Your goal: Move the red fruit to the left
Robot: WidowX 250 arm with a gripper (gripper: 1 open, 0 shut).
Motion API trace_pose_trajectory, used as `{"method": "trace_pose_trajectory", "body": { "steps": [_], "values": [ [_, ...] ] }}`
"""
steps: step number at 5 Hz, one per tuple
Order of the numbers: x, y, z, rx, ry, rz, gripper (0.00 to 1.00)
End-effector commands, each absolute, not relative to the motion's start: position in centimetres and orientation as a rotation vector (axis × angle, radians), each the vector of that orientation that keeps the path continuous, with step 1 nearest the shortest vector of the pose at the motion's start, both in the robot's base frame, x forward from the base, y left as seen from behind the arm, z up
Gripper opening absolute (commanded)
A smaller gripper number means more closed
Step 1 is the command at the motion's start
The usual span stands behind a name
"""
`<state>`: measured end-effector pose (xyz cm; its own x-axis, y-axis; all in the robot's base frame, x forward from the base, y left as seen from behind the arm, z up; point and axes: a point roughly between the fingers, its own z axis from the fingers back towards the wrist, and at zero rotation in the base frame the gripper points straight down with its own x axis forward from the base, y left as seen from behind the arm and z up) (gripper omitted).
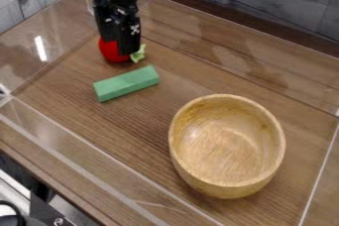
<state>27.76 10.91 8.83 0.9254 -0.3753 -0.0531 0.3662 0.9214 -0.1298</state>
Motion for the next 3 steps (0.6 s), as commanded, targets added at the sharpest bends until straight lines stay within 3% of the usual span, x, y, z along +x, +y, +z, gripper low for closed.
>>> {"method": "trace_pose_trajectory", "body": {
  "steps": [1, 3],
  "values": [
    [28.5, 12.3, 10.5, -0.059, 0.002, -0.396, 1.00],
    [29.8, 13.6, 10.2, -0.048, -0.014, -0.484, 1.00]
  ]
}}
